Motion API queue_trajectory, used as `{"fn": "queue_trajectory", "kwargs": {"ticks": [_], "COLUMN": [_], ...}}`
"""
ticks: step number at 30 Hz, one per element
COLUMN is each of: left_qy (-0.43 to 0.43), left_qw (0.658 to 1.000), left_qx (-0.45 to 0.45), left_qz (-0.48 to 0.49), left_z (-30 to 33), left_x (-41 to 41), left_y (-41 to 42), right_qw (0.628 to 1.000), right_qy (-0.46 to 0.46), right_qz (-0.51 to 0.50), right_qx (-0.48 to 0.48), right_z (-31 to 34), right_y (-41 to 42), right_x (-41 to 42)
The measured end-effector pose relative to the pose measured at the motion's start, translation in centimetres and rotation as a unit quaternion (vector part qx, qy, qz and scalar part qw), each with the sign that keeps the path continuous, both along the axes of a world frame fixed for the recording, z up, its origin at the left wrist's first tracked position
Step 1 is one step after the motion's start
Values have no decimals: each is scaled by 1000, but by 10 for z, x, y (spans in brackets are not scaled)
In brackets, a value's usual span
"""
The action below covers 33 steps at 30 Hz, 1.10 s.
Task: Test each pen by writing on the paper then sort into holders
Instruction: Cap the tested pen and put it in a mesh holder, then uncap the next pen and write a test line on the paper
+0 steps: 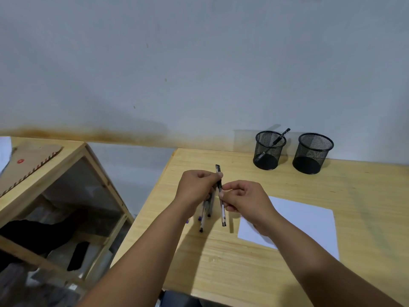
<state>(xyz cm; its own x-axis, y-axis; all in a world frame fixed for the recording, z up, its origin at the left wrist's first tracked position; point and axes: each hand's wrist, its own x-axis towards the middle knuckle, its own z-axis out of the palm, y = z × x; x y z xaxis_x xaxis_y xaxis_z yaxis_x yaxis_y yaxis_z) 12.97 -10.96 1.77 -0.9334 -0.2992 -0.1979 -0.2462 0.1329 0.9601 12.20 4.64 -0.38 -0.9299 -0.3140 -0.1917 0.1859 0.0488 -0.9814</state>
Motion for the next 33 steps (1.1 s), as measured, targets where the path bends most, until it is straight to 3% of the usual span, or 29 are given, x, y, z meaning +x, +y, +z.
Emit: {"fn": "queue_trajectory", "kwargs": {"ticks": [7, 18, 30, 33], "left_qy": [3, 28, 47, 78], "left_qw": [994, 991, 983, 995], "left_qx": [95, 115, 176, 58], "left_qz": [-57, -67, -30, -21], "left_z": [-9, -24, -25, -23], "left_x": [-4, 1, -2, -10], "left_y": [20, 51, 43, 35], "right_qw": [997, 952, 944, 963], "right_qy": [25, 166, 187, 150], "right_qz": [34, 1, -44, -54], "right_qx": [69, 258, 269, 215], "right_z": [6, 5, 3, 3], "right_y": [50, 64, 62, 70], "right_x": [11, -3, 0, 4]}}
